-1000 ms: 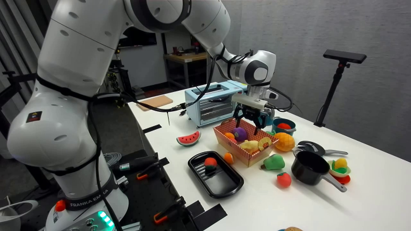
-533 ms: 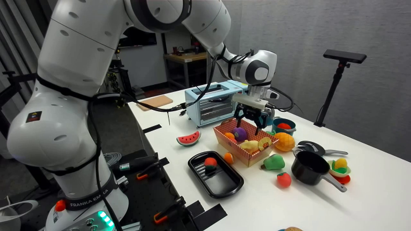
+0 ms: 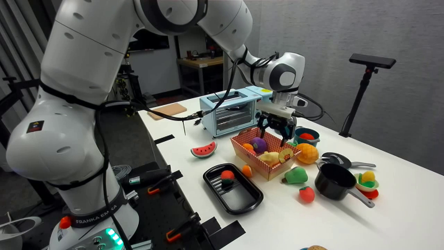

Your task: Pick up the banana from the orange box and put it on the table

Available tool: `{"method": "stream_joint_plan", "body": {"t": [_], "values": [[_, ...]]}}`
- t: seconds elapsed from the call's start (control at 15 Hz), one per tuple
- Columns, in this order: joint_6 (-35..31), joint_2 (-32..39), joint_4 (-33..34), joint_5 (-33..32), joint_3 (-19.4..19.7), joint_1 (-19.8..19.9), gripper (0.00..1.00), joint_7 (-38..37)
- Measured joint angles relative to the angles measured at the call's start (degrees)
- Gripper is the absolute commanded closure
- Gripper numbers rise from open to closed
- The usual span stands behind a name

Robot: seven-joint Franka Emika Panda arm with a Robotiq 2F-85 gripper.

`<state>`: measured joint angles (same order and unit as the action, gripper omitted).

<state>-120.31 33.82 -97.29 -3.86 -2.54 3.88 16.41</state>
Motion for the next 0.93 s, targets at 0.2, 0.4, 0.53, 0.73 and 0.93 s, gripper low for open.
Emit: {"method": "stream_joint_plan", "body": {"t": [0.2,0.4,0.53,0.73,0.93], "values": [[0.0,0.0,0.0,0.0,0.0,0.0,0.00,0.0],[-0.2,0.0,-0.2,-0.1,-0.3,-0.3,0.00,0.2],[-0.3,0.0,-0.4,-0.2,-0.6,-0.6,0.00,0.5],[-0.2,0.8,-0.6,-0.2,-1.2,-0.8,0.00,0.9],[-0.2,2.1,-0.5,-0.1,-1.4,-0.8,0.00,1.8]]}}
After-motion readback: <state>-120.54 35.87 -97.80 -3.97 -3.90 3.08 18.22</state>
